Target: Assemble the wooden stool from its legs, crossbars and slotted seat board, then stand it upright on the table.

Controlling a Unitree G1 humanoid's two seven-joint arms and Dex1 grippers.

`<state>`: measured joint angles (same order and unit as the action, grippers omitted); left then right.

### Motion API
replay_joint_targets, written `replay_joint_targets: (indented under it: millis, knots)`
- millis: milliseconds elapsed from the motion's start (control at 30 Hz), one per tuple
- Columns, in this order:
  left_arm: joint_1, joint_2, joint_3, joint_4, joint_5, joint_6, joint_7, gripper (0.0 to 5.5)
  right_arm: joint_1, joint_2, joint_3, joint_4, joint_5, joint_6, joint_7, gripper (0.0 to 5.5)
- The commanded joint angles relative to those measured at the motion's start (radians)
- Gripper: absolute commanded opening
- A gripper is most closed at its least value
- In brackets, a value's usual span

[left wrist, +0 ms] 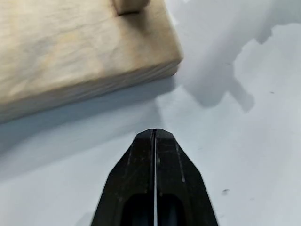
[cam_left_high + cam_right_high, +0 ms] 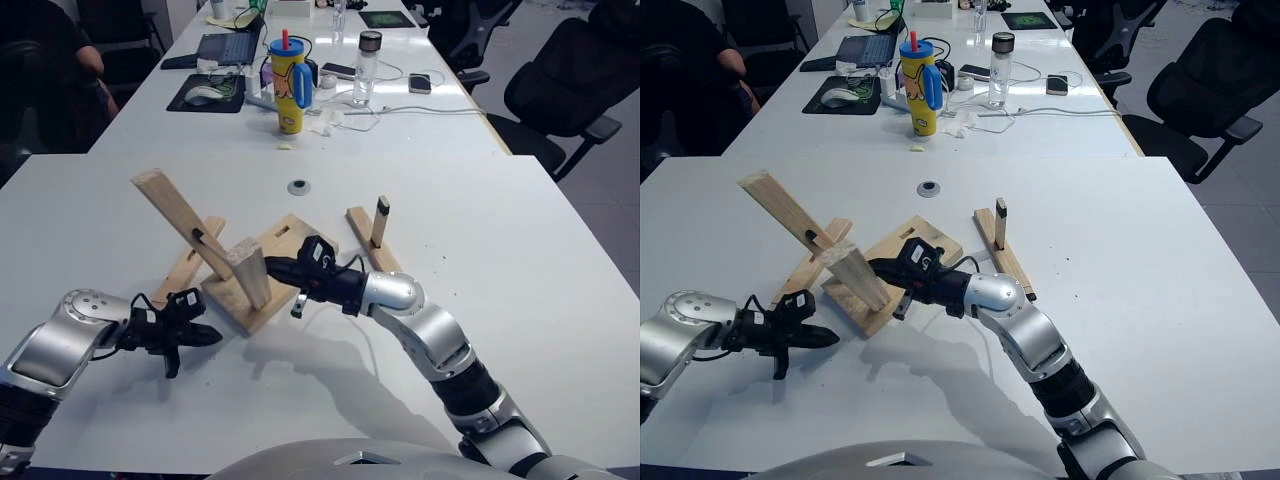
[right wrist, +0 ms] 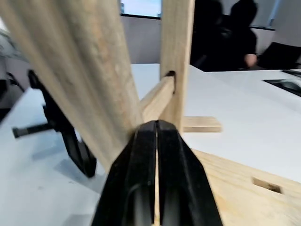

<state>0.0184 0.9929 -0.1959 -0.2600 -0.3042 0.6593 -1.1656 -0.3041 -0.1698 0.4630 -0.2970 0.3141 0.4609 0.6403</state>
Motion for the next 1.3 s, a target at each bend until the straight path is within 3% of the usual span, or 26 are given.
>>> replay_joint_targets:
  millis: [33,200,500,867,1067,1200,1300]
  knots:
    - [0.049,-0.021,-0.027,-0.049,-0.009,0.009,0.017,0.02,-0.028,-0.018,-0.068,0.004,0.023,0.030,0.001,0.00]
    - [0.071,-0.027,-0.038,-0.105,-0.035,0.033,0.019,0.02,-0.067,-0.123,-0.127,0.238,-0.140,-0.047,-0.056,0.00]
    - [0.062,-0.088,-0.099,-0.135,-0.022,0.054,0.083,0.02,-0.121,-0.090,-0.128,0.470,-0.204,-0.207,0.005,0.00]
    - [0.019,-0.152,-0.118,-0.083,0.024,0.040,0.183,0.02,-0.217,-0.102,0.019,0.699,-0.429,-0.062,0.026,0.00]
    - [-0.045,-0.196,-0.089,0.046,0.105,-0.027,0.297,0.02,-0.176,-0.261,0.227,0.577,-0.493,0.116,0.311,0.00]
    - [-0.097,-0.215,-0.073,0.114,0.128,-0.075,0.329,0.02,-0.113,-0.382,0.270,0.388,-0.471,0.225,0.411,0.00]
    - [-0.133,-0.229,-0.065,0.138,0.129,-0.098,0.328,0.02,-0.074,-0.399,0.269,0.292,-0.437,0.278,0.423,0.00]
